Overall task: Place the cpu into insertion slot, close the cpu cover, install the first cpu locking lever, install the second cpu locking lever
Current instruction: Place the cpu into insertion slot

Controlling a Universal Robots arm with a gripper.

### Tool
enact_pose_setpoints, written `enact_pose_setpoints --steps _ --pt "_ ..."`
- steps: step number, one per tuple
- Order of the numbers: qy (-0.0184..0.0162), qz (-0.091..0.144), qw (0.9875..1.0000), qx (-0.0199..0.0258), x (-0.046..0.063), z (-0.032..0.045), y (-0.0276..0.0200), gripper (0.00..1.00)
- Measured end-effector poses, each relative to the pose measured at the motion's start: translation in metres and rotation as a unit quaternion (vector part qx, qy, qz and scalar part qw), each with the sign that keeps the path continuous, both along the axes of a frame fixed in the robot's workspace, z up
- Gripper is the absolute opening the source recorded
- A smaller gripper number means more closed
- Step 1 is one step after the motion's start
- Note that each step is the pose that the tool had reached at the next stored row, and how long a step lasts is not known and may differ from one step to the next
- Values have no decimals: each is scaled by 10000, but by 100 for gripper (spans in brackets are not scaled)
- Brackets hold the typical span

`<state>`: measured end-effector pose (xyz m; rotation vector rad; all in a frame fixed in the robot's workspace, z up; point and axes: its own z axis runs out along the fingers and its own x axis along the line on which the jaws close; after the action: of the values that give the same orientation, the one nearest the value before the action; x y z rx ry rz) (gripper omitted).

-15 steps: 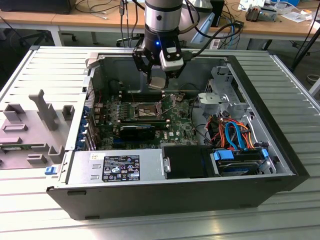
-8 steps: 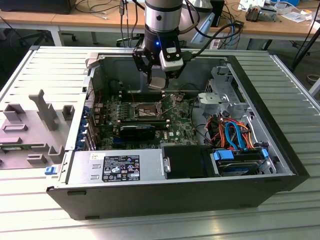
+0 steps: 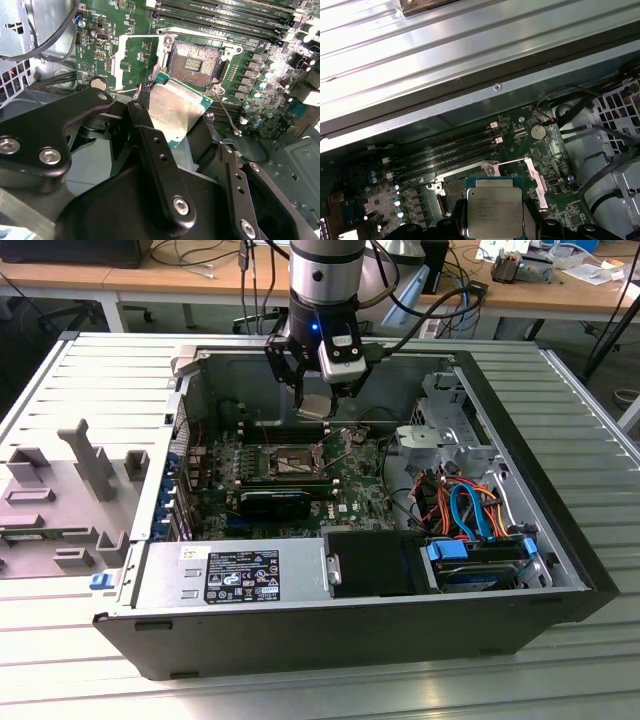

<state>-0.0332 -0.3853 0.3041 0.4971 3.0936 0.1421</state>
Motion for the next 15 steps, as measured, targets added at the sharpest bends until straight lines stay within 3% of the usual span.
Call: enact_pose_setpoints --steps 15 --pt "0 -76 10000 0 0 0 -9 54"
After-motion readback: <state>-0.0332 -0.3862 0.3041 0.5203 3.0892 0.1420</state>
